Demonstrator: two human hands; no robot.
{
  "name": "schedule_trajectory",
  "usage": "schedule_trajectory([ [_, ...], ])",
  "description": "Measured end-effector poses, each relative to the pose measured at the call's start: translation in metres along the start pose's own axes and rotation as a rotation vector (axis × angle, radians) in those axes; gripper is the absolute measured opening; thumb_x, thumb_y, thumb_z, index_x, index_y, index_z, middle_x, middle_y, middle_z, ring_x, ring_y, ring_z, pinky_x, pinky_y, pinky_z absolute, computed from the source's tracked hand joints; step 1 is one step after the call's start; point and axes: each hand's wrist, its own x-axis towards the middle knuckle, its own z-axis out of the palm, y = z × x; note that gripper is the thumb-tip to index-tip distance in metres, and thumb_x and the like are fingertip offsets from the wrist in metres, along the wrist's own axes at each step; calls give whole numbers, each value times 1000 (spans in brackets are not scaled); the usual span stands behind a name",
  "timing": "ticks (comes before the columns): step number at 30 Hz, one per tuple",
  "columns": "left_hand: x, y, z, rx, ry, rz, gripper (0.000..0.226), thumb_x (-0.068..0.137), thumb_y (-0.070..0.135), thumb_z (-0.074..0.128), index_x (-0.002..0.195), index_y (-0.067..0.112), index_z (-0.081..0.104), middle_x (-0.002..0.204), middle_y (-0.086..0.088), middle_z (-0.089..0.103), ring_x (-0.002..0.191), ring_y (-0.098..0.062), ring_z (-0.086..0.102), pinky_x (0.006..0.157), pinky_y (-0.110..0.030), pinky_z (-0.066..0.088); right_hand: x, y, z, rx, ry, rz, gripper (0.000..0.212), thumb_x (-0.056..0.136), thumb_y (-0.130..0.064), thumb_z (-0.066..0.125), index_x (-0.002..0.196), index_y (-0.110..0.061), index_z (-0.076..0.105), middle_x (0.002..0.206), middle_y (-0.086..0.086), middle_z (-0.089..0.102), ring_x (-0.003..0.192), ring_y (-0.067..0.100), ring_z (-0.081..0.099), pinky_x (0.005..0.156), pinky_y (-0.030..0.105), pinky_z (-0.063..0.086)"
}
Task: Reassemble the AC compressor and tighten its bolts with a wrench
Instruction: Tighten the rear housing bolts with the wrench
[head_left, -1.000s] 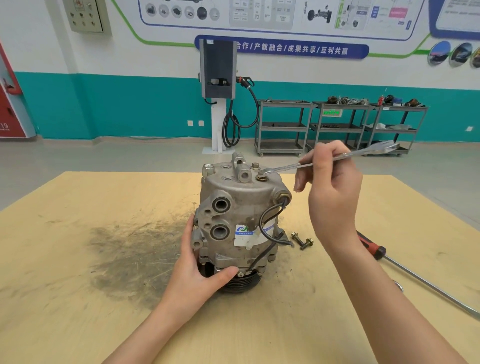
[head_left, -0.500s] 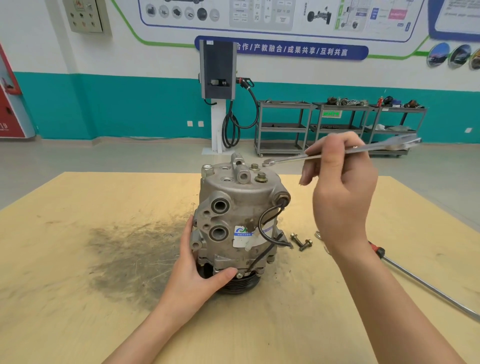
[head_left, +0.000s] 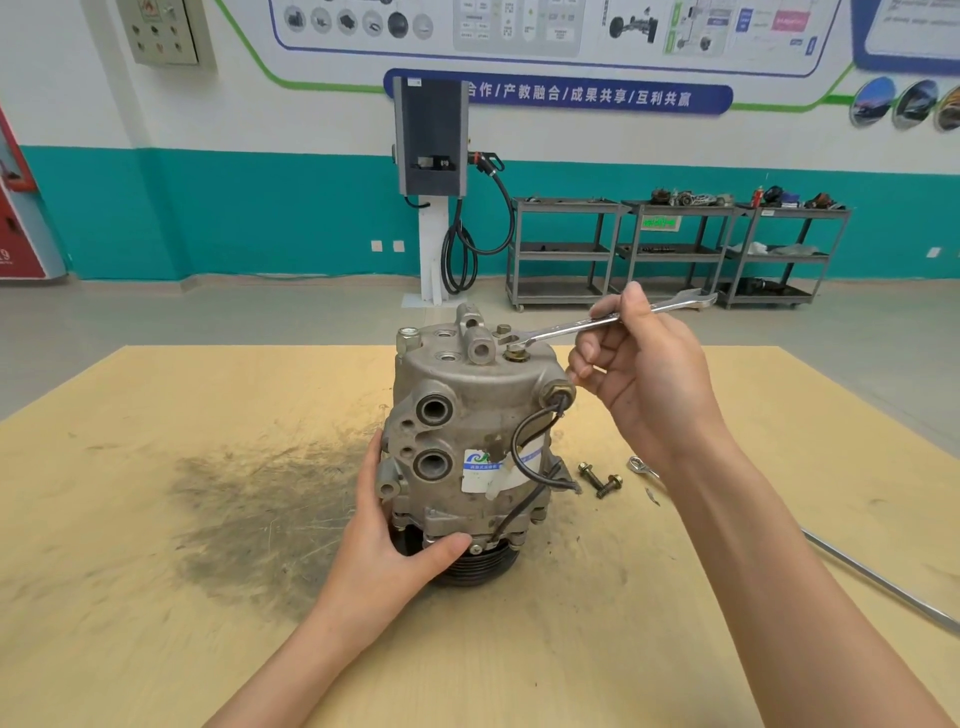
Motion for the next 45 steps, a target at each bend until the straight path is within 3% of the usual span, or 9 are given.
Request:
schedule_trajectory([
  [17,0,-2,0,23,10,8,106,61,44,84,127,65,3,115,56,46,110,29,44,81,9,30,8,0,-13,146,-86,135,32,105,-29,34,89,-9,54,56,2,50,49,15,50,51,27,48],
  [22,0,-1,0,2,8,17,108,61,44,88,130,61,7,121,48,49,112,25,47,83,8,32,10,1,-15,163,-93,143,31,105,-29,36,90,-9,54,56,2,50,49,15,50,52,27,48],
  [27,1,-1,-1,3,-5,11,114,51,59,80,137,56,5,122,48,48,115,22,47,85,6,33,11,1,-17,173,-91,150,31,105,-30,36,90,-10,54,56,2,49,50,15,49,52,26,48],
  [33,2,-2,-1,12,5,-2,108,49,62,80,126,69,5,133,31,49,117,21,47,85,7,32,13,2,-17,241,-66,223,32,105,-31,35,87,-11,52,55,1,48,49,14,47,49,25,47],
  [45,1,0,-1,15,7,7,107,49,63,80,123,71,4,134,30,46,114,25,46,83,8,31,12,4,-18,247,-114,177,34,104,-33,35,84,-11,52,55,2,47,50,15,47,51,26,48],
])
